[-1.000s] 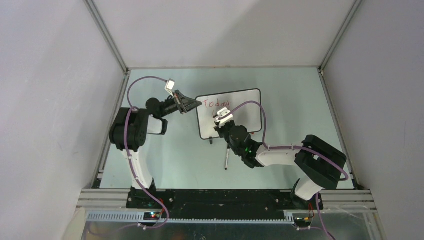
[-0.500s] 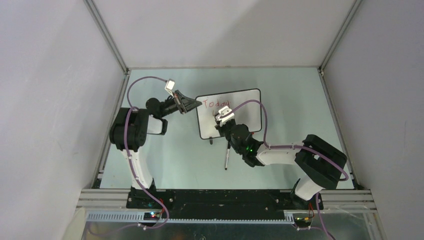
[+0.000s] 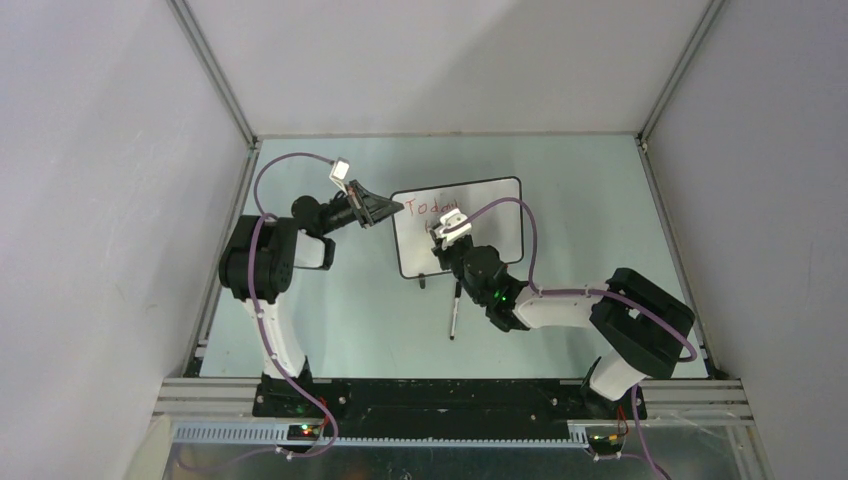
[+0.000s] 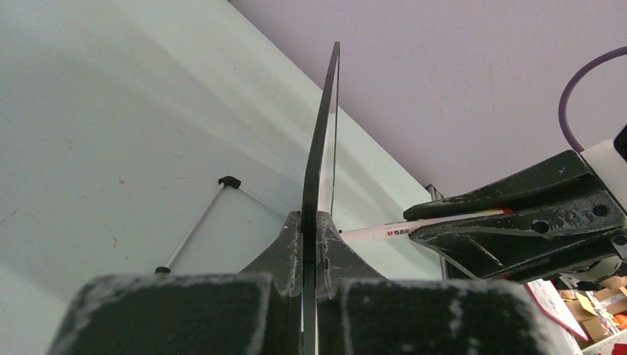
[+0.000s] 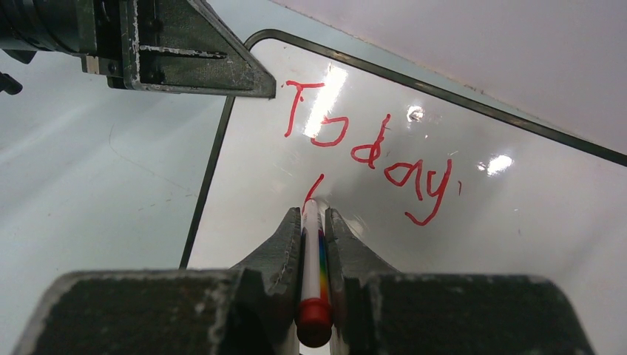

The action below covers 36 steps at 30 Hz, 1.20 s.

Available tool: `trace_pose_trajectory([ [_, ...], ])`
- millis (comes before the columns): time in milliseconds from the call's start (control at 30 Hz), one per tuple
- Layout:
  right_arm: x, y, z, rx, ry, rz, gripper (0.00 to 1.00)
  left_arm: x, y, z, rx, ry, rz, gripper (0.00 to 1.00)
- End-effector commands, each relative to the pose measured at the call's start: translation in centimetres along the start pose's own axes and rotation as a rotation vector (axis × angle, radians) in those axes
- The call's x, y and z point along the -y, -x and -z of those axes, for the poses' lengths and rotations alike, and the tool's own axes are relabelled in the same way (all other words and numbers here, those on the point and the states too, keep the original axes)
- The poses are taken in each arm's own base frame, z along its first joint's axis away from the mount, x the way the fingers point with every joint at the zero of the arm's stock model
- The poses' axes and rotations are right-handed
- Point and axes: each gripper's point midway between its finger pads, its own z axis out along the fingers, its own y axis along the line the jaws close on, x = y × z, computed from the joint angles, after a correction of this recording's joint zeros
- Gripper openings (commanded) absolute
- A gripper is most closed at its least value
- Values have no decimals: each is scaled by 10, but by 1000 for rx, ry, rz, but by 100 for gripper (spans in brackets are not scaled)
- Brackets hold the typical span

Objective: Write a sentence on the whiteboard

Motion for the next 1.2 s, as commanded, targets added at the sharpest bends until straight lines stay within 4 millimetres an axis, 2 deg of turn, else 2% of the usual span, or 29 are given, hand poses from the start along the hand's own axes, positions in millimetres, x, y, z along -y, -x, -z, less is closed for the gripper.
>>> trace_pose_trajectory([
  [0,15,25,-6,60,-56,-29,0,5,10,-1,8,-40,-91,0],
  [500,22,17,0,2,-87,-2,0,5,11,-2,7,-42,-91,0],
  [1167,-2,11,5,-24,14,33,0,5,11,-1,8,-41,-92,0],
])
